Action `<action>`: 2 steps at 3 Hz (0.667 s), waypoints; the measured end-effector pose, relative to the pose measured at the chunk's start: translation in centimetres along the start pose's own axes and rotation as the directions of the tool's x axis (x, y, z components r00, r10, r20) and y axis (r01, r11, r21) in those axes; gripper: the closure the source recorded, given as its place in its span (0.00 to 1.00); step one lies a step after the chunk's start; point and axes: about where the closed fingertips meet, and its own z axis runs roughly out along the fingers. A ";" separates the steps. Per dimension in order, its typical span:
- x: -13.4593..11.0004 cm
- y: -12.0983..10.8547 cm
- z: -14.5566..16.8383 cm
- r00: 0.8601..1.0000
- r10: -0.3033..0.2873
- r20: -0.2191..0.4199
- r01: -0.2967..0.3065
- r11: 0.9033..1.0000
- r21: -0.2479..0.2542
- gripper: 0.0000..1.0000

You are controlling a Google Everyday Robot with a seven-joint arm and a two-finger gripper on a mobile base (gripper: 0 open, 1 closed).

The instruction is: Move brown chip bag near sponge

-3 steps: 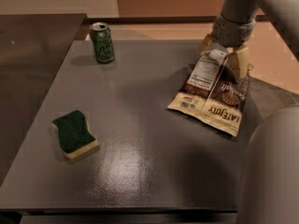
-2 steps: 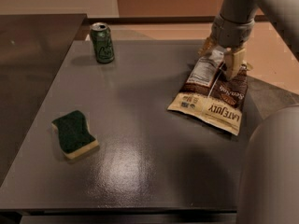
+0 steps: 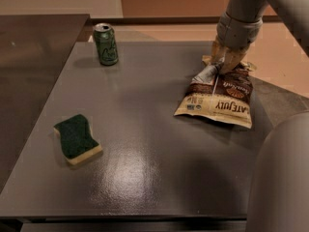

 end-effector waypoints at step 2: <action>-3.7 -0.9 -2.5 0.995 -0.022 0.098 0.015 0.997 0.073 1.00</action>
Offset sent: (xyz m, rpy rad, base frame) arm -0.0728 0.0497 0.0543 0.1723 0.1521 0.0825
